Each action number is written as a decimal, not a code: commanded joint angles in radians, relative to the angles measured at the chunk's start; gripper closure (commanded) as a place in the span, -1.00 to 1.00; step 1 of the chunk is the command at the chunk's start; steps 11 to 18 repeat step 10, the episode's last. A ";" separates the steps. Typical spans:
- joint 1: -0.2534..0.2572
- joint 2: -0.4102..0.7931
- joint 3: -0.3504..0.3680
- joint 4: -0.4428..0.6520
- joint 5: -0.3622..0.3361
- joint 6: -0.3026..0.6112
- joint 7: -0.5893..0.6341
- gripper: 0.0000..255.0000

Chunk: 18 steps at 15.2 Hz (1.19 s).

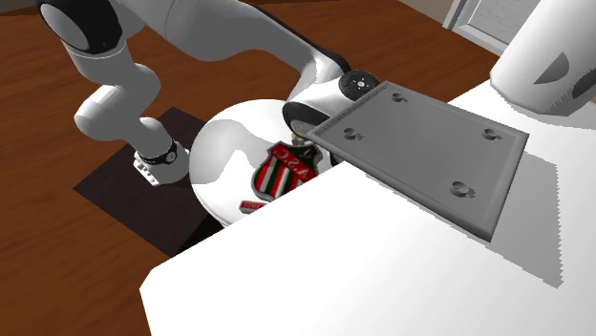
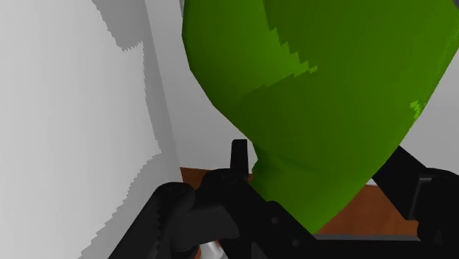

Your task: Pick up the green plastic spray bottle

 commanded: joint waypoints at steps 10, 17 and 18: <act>0.001 -0.046 -0.002 0.065 -0.008 -0.109 0.012 1.00; 0.001 -0.046 -0.002 0.065 -0.008 -0.109 0.012 1.00; 0.001 -0.046 -0.002 0.065 -0.008 -0.109 0.012 1.00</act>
